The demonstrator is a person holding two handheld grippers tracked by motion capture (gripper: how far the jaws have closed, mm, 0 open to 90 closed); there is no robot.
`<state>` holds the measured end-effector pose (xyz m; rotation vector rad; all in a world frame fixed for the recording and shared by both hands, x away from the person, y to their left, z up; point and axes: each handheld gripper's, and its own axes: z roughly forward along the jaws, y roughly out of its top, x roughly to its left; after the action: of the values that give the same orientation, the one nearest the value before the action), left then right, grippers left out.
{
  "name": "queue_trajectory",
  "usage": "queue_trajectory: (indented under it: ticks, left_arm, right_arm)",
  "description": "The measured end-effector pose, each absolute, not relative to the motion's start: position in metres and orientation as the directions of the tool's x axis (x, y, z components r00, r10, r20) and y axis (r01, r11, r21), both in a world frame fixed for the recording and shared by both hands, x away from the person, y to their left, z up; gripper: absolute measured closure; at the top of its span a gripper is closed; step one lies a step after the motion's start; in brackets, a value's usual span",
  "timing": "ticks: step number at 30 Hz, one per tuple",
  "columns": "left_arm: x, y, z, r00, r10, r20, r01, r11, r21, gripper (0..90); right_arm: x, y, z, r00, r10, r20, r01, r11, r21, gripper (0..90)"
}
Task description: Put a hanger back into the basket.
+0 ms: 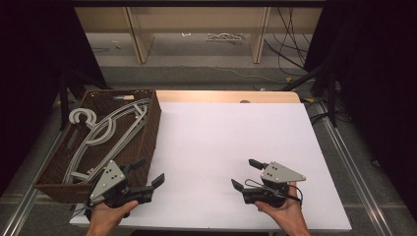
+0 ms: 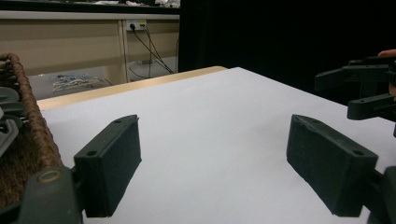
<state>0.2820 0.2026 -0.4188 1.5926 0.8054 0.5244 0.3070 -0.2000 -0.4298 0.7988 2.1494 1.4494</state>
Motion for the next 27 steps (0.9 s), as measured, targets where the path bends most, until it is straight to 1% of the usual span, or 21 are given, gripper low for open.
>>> queue_trajectory:
  ticks: [2,4,6,7,8,10,14,15,17,18,19,20,24,25,26,27]
  left_arm:
    - [0.281,0.203,-0.420,0.666,0.737,-0.111,0.206,-0.039,0.978,16.6]
    - [0.280,0.203,-0.421,0.668,0.738,-0.097,0.192,-0.044,0.980,16.5]
    - [0.279,0.201,-0.423,0.666,0.739,-0.101,0.194,-0.041,0.980,16.1]
    - [0.278,0.201,-0.425,0.664,0.741,-0.101,0.194,-0.041,0.980,15.9]
    - [0.278,0.200,-0.426,0.664,0.741,-0.100,0.196,-0.044,0.980,15.9]
    - [0.277,0.200,-0.429,0.667,0.742,-0.068,0.186,-0.078,0.979,15.9]
    - [0.274,0.198,-0.430,0.662,0.747,-0.063,0.181,-0.078,0.980,15.9]
    - [0.274,0.198,-0.430,0.663,0.747,-0.056,0.177,-0.084,0.981,15.9]
    - [0.274,0.198,-0.432,0.666,0.743,-0.062,0.172,-0.072,0.983,15.9]
    - [0.274,0.198,-0.432,0.663,0.746,-0.060,0.176,-0.078,0.981,15.9]
    - [0.273,0.198,-0.432,0.660,0.749,-0.057,0.180,-0.084,0.980,15.9]
    - [0.273,0.198,-0.432,0.660,0.749,-0.057,0.179,-0.084,0.980,15.9]
    - [0.273,0.198,-0.433,0.658,0.751,-0.058,0.184,-0.085,0.979,15.9]
    - [0.273,0.198,-0.433,0.658,0.750,-0.062,0.187,-0.083,0.979,15.9]
    - [0.273,0.197,-0.433,0.658,0.750,-0.063,0.187,-0.082,0.979,15.9]
    - [0.273,0.197,-0.433,0.658,0.750,-0.063,0.188,-0.083,0.979,15.9]
  right_arm:
    - [0.305,-0.200,-0.430,-0.748,0.664,-0.010,0.242,0.287,0.927,16.8]
    - [0.304,-0.200,-0.430,-0.742,0.670,-0.022,0.231,0.286,0.930,16.8]
    - [0.302,-0.200,-0.431,-0.745,0.667,-0.007,0.244,0.282,0.928,16.8]
    - [0.301,-0.200,-0.432,-0.740,0.672,-0.019,0.231,0.280,0.932,16.8]
    - [0.299,-0.200,-0.432,-0.743,0.670,-0.003,0.250,0.281,0.927,16.8]
    - [0.297,-0.200,-0.433,-0.740,0.673,-0.007,0.242,0.275,0.931,16.8]
    - [0.290,-0.201,-0.435,-0.740,0.672,-0.008,0.251,0.287,0.924,16.8]
    - [0.288,-0.201,-0.435,-0.740,0.673,0.005,0.264,0.284,0.922,16.8]
    - [0.286,-0.201,-0.436,-0.736,0.677,0.006,0.269,0.285,0.920,16.8]
    - [0.285,-0.201,-0.436,-0.735,0.678,-0.005,0.256,0.284,0.924,16.8]
    - [0.283,-0.201,-0.437,-0.733,0.681,0.010,0.273,0.280,0.920,16.8]
    - [0.283,-0.202,-0.437,-0.733,0.681,-0.005,0.258,0.284,0.924,16.8]
    - [0.279,-0.203,-0.437,-0.732,0.681,0.011,0.273,0.278,0.921,16.8]
    - [0.279,-0.204,-0.437,-0.732,0.681,-0.005,0.256,0.281,0.925,16.8]
    - [0.277,-0.204,-0.438,-0.726,0.688,0.014,0.279,0.275,0.920,16.7]
    - [0.276,-0.205,-0.438,-0.723,0.690,0.016,0.280,0.271,0.921,16.7]
